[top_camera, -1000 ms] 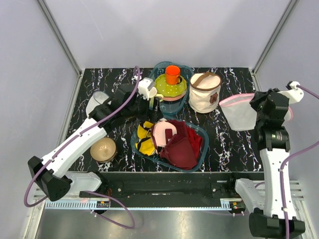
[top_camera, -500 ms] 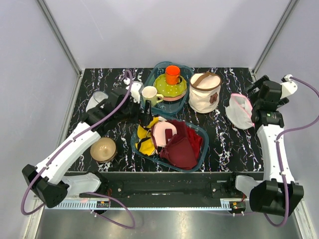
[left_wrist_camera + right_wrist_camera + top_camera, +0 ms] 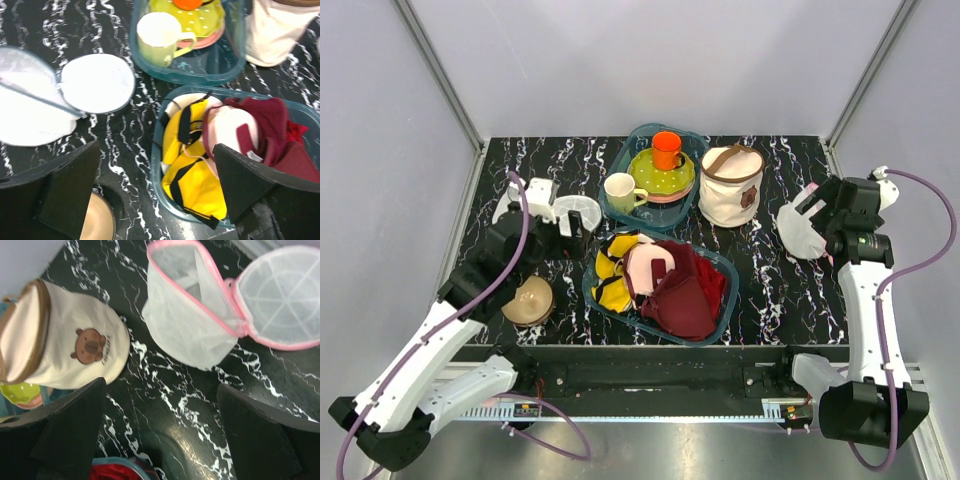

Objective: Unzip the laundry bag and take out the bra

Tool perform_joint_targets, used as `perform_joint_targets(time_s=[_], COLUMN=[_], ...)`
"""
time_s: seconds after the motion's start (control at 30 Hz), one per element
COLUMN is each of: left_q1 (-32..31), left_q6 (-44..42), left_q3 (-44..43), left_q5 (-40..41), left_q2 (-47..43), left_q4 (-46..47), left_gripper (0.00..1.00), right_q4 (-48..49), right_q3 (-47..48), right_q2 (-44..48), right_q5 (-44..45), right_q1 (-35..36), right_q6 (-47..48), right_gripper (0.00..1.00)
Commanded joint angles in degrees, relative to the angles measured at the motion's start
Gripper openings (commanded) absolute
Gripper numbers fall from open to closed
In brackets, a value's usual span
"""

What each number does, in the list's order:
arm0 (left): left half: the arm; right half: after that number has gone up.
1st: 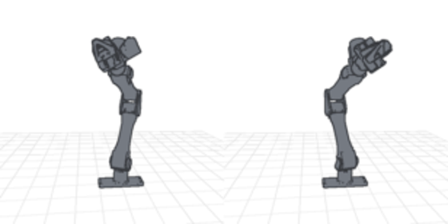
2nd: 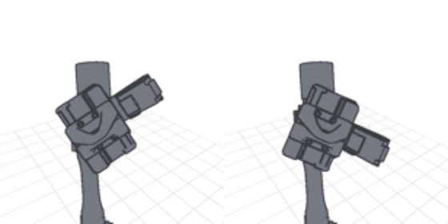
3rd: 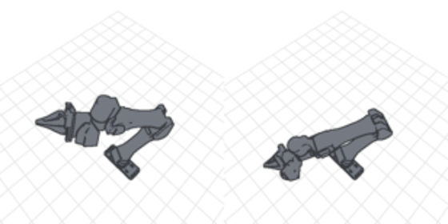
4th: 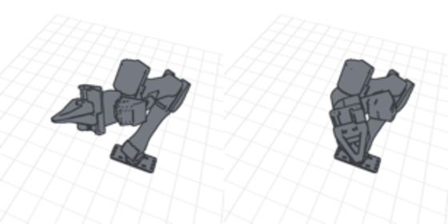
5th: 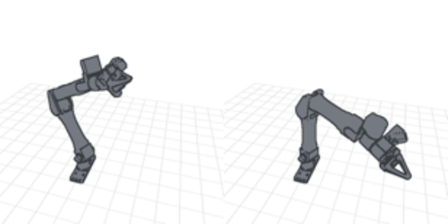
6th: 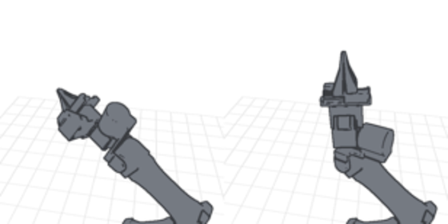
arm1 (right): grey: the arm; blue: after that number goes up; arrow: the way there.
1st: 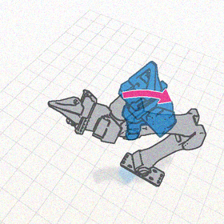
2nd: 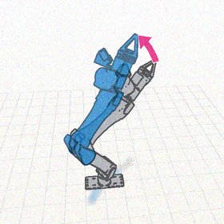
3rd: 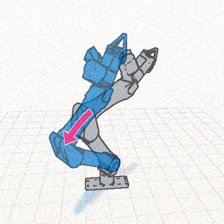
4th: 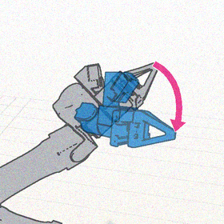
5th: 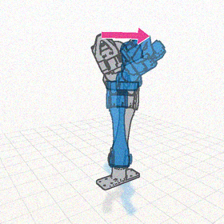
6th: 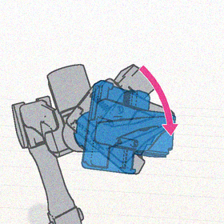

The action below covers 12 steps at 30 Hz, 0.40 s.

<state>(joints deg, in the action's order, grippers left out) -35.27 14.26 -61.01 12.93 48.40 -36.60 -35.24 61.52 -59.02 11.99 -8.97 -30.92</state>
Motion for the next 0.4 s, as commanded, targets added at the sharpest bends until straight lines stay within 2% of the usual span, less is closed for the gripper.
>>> perform_joint_targets(time_s=[0.0, 0.37], left_q1=[0.2, 0.2], left_q6=[3.7, 3.8], left_q3=[4.2, 2.3], left_q5=[11.4, 9.6], left_q2=[-4.9, -2.3], left_q4=[8.1, 4.4], left_gripper=[0.99, 0.99], right_q4=[-2.7, -1.3], right_q3=[-1.7, -3.3], right_q2=[0.7, -0.5], right_q5=[-1.7, -1.2], right_q1=[-0.1, -0.1], right_q6=[-0.7, -2.0], right_gripper=[1.00, 1.00])
